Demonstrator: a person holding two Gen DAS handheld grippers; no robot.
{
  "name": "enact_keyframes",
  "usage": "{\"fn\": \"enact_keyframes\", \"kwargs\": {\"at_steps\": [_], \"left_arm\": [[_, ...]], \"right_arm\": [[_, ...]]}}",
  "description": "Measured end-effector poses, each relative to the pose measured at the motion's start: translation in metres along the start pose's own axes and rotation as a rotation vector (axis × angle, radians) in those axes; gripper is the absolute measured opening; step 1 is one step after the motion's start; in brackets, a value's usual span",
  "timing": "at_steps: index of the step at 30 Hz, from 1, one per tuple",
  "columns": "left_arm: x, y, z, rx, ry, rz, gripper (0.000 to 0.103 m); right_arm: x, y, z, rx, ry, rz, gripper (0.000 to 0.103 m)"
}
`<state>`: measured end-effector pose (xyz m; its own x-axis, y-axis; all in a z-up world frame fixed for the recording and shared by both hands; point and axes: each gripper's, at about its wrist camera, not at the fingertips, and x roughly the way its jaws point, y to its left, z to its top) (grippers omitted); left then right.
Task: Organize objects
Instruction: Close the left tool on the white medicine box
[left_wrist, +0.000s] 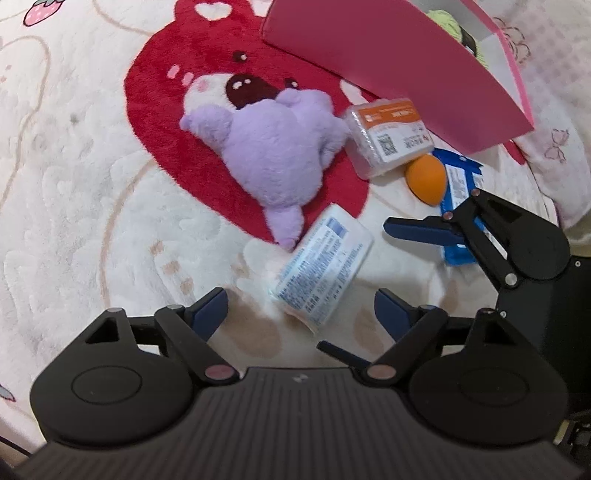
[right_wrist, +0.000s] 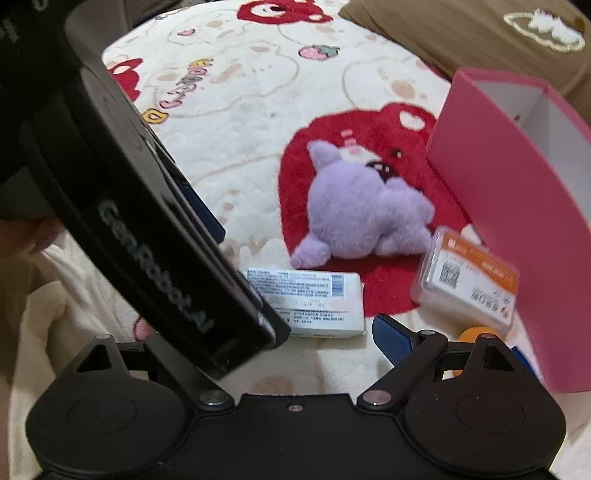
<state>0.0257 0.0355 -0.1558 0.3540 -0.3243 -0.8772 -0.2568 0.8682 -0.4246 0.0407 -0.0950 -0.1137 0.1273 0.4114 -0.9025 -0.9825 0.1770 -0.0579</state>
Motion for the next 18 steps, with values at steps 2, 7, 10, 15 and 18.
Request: {"fn": "enact_keyframes", "kwargs": {"at_steps": [2,7,10,15,18], "left_arm": [[0.004,0.002,0.0,-0.012,-0.002,0.003,0.074],[0.006,0.007,-0.002,-0.046,-0.023,-0.009,0.074],[0.007,0.005,-0.004,-0.033,-0.032,-0.001,0.073],[0.01,0.001,-0.006,-0.017,-0.03,-0.006,0.065],[0.01,0.005,-0.005,-0.044,-0.028,-0.035,0.064]], "right_arm": [[0.005,-0.003,-0.002,0.007,-0.003,0.0,0.092],[0.015,-0.001,-0.003,-0.038,0.024,-0.011,0.092],[0.017,0.003,-0.003,-0.069,0.028,-0.041,0.092],[0.021,0.002,-0.003,-0.07,0.024,-0.025,0.092],[0.023,0.0,-0.003,-0.054,0.02,-0.014,0.092]]}}
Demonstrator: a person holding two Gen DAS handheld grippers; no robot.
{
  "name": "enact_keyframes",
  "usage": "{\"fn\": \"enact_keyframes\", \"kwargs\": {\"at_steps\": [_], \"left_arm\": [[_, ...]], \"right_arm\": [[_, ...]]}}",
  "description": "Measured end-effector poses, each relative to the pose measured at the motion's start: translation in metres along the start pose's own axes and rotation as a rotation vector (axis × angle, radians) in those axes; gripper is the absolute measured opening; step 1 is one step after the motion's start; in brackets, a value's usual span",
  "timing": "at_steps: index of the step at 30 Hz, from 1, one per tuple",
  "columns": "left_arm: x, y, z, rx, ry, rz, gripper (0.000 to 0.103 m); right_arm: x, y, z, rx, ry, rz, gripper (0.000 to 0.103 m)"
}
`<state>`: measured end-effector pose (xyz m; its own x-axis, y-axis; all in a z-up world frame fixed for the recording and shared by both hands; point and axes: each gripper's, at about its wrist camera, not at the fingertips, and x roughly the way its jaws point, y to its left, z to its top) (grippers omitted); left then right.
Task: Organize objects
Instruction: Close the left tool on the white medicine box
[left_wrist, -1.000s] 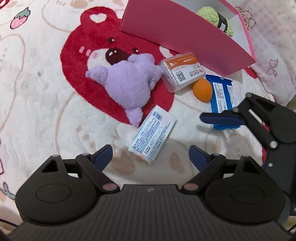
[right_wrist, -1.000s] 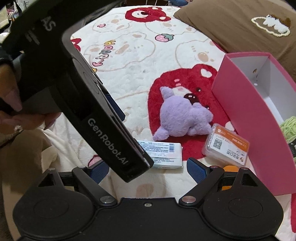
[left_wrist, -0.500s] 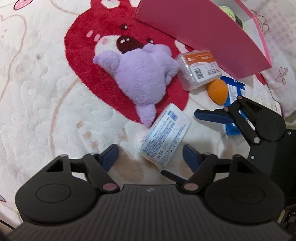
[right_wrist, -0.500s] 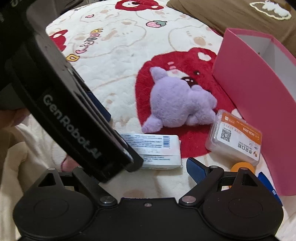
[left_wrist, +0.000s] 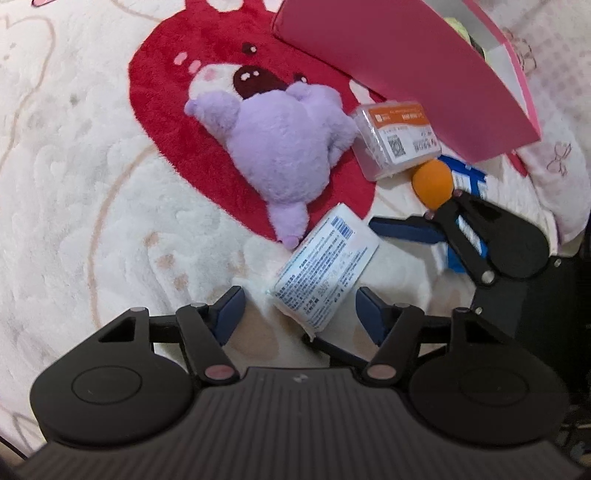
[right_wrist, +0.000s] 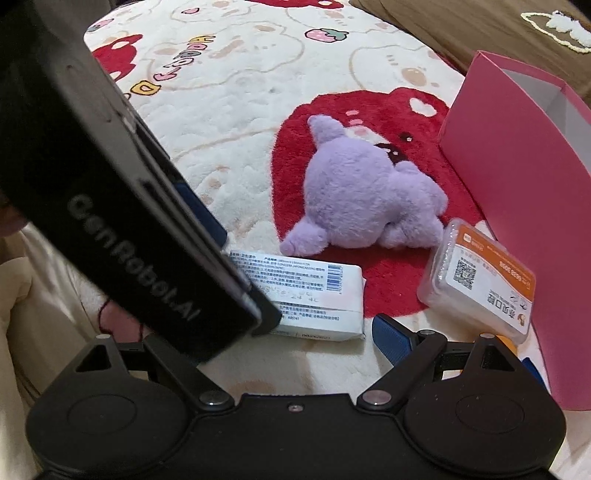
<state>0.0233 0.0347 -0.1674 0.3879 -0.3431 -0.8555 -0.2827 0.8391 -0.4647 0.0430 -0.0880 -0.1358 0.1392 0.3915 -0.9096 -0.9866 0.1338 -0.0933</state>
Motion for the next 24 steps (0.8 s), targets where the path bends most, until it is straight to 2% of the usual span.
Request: {"fn": "enact_keyframes", "kwargs": {"at_steps": [5,7,10,13,18,19,21,24], "left_arm": [[0.003,-0.005,-0.002,0.025,0.007,-0.012,0.051],[0.004,0.0,-0.002,-0.019,0.006,-0.016,0.046],[0.006,0.008,0.003,-0.1,0.013,-0.059,0.045],[0.005,0.007,0.005,-0.097,0.002,-0.061,0.045],[0.005,0.0,0.004,-0.068,-0.004,-0.067,0.044],[0.006,-0.003,0.005,-0.046,0.005,-0.058,0.036],[0.007,-0.014,0.004,0.049,0.016,-0.016,0.033],[0.01,-0.013,0.001,0.034,0.051,-0.039,0.032]], "right_arm": [[0.001,-0.005,-0.004,0.056,-0.014,0.018,0.092],[0.001,-0.006,-0.005,0.069,-0.021,0.023,0.092],[0.002,-0.007,-0.006,0.081,-0.038,0.033,0.092],[0.004,-0.009,-0.006,0.112,-0.056,0.043,0.091],[0.001,-0.014,-0.011,0.202,-0.077,0.062,0.087],[-0.001,-0.016,-0.013,0.22,-0.078,0.065,0.087],[-0.003,-0.02,-0.016,0.273,-0.075,0.074,0.087],[-0.007,-0.024,-0.024,0.359,-0.08,0.098,0.089]]}}
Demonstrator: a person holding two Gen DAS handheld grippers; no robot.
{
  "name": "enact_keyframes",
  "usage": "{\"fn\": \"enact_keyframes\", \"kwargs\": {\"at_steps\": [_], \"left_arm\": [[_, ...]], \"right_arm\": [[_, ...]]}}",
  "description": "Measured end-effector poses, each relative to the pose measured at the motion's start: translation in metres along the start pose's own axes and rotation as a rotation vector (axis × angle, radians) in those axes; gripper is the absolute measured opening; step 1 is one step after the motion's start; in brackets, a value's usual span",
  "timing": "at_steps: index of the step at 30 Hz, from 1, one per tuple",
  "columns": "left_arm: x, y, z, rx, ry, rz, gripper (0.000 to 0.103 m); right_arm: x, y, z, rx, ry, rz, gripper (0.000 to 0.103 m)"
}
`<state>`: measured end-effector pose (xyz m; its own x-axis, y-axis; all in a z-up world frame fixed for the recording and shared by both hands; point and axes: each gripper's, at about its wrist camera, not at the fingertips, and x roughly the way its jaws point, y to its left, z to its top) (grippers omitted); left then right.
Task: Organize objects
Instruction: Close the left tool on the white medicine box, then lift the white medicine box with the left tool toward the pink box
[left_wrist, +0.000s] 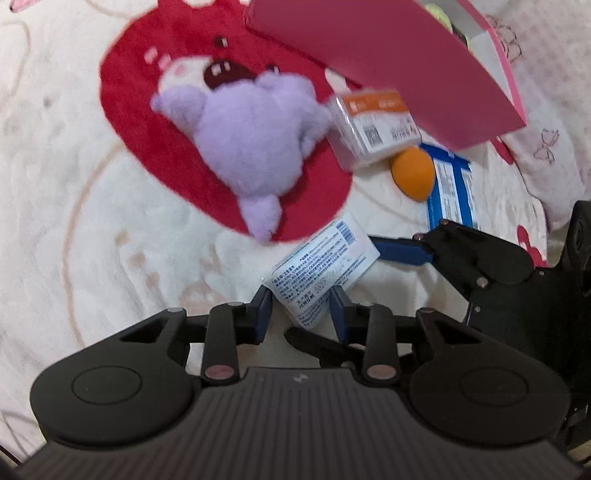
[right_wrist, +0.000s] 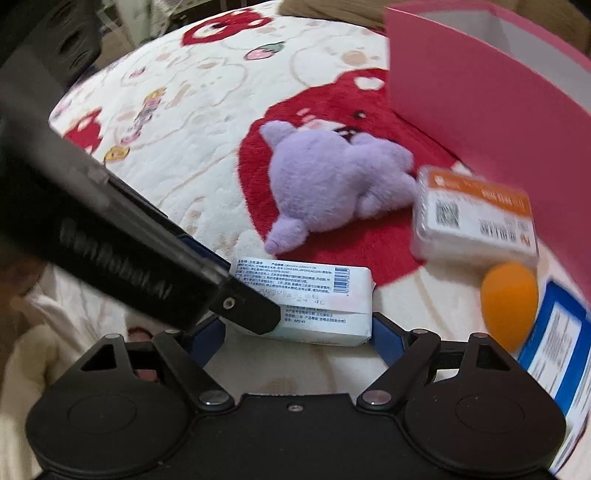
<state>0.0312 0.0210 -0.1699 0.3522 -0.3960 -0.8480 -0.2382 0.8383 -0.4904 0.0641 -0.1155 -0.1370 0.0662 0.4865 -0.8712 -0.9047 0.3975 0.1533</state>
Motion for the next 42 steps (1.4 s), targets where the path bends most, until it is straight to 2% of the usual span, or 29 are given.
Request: {"fn": "enact_keyframes", "kwargs": {"at_steps": [8,14,19,21,25,29,31,35,39,42], "left_arm": [[0.001,-0.002,-0.001,0.017,-0.019,0.012,0.032],[-0.006,-0.003,0.004,0.008,-0.063,-0.071,0.031],[-0.014,-0.015,0.005,0.075,-0.091,-0.075,0.031],[-0.015,-0.019,0.005,0.101,-0.079,-0.089,0.035],[-0.02,-0.022,0.003,0.115,-0.076,-0.106,0.036],[-0.027,-0.024,0.004,0.11,-0.084,-0.128,0.035],[-0.034,-0.02,0.006,0.077,-0.084,-0.154,0.035],[-0.051,-0.016,0.013,0.067,-0.094,-0.181,0.033],[-0.067,-0.025,0.014,0.12,-0.15,-0.14,0.033],[-0.078,-0.036,0.013,0.19,-0.203,-0.111,0.033]], "right_arm": [[0.0,0.0,-0.009,0.106,-0.056,-0.024,0.09],[-0.003,0.002,-0.008,0.118,-0.065,-0.099,0.087],[-0.015,-0.002,-0.01,0.16,-0.096,-0.114,0.087],[-0.018,-0.001,-0.011,0.17,-0.099,-0.122,0.087],[-0.024,0.003,-0.013,0.18,-0.107,-0.153,0.087],[-0.032,0.005,-0.013,0.178,-0.119,-0.165,0.088],[-0.036,0.006,-0.012,0.173,-0.126,-0.169,0.088],[-0.05,0.013,-0.007,0.15,-0.17,-0.171,0.088],[-0.064,0.023,-0.003,0.119,-0.226,-0.197,0.088],[-0.071,0.026,-0.001,0.113,-0.236,-0.191,0.088]]}}
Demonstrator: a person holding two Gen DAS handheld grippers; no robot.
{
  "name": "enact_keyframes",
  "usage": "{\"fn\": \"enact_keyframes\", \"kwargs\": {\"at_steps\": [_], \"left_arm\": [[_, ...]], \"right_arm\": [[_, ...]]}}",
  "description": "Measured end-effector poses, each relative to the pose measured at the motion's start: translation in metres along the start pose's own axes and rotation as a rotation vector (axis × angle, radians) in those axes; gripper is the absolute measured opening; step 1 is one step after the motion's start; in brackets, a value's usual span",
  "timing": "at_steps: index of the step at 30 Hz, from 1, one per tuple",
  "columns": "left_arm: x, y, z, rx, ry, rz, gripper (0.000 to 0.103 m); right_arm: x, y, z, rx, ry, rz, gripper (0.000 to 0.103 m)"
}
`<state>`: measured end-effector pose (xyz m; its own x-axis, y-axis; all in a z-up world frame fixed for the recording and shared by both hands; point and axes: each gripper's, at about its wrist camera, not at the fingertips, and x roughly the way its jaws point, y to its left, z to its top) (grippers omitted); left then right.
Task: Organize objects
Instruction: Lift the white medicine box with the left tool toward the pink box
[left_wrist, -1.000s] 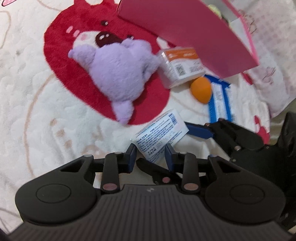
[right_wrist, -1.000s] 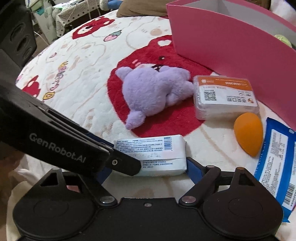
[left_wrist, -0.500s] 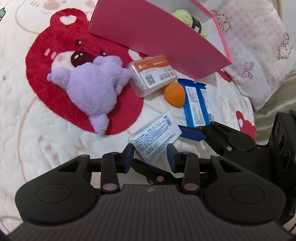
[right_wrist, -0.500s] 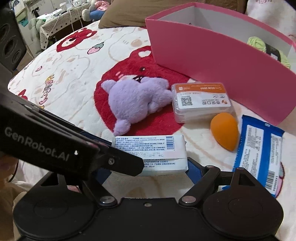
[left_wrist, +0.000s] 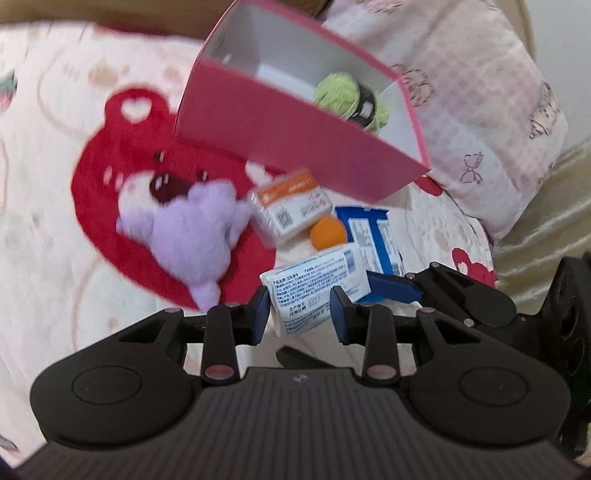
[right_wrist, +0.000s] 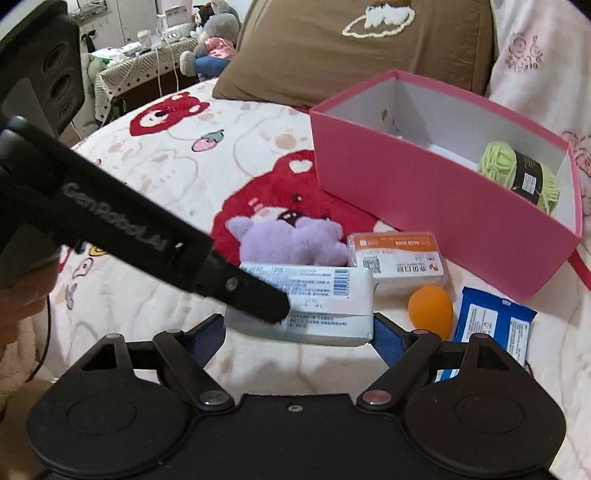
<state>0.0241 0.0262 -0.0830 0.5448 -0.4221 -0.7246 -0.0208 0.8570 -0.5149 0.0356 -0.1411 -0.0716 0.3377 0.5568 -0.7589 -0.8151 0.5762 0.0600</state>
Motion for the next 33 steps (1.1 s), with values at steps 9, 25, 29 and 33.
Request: {"fn": "enact_keyframes", "kwargs": {"at_steps": [9,25,29,33], "left_arm": [[-0.008,-0.013,0.008,0.037,-0.025,0.001,0.033],[-0.023,-0.045,0.052,0.127,-0.065,0.05,0.033],[-0.03,-0.05,0.067,0.14,-0.08,0.056,0.033],[-0.033,-0.059,0.079,0.17,-0.121,0.083,0.033]], "right_arm": [[-0.012,-0.01,0.005,0.05,-0.042,-0.006,0.082],[-0.039,-0.029,0.031,0.076,-0.094,-0.043,0.061],[-0.05,-0.036,0.042,0.078,-0.123,-0.035,0.055],[-0.056,-0.042,0.058,0.081,-0.145,-0.033,0.051]]}}
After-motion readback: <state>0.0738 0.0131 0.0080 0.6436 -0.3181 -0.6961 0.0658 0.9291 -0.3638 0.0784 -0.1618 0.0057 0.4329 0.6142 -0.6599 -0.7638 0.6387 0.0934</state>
